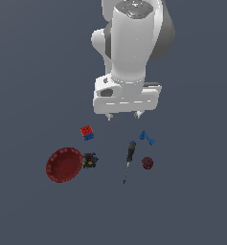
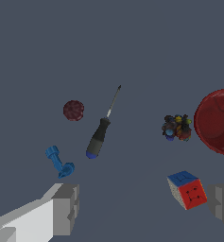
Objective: Pick up a designated object from a clutter of objects.
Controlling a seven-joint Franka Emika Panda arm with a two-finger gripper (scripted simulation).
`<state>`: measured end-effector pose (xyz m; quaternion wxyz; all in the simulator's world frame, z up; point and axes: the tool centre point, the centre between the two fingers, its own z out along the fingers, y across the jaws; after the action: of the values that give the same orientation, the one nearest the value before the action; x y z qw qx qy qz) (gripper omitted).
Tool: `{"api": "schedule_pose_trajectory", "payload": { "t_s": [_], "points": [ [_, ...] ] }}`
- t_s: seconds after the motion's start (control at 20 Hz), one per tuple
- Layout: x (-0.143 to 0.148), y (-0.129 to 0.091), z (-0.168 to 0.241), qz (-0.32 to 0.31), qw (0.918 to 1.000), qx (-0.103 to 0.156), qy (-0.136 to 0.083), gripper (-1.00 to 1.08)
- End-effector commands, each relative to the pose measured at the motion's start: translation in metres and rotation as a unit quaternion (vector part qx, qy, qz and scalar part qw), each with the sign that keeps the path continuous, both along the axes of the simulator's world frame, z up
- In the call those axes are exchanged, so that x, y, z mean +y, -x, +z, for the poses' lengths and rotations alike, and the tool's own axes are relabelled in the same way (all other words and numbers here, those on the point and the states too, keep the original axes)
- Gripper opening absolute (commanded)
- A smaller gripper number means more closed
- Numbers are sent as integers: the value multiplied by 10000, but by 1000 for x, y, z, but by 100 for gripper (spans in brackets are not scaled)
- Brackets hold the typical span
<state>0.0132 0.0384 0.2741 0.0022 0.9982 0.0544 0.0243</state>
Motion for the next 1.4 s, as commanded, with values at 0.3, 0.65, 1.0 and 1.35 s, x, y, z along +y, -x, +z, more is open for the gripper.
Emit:
{"api": "schedule_pose_trajectory", "payload": {
  "t_s": [0.3, 0.65, 1.0, 1.35],
  "points": [
    [58, 24, -87, 1170, 9930, 112, 108, 100],
    [100, 56, -146, 2064, 9782, 189, 103, 100],
    [122, 79, -175, 2552, 9666, 229, 67, 100],
    [126, 84, -181, 2633, 9644, 241, 59, 100]
  ]
}}
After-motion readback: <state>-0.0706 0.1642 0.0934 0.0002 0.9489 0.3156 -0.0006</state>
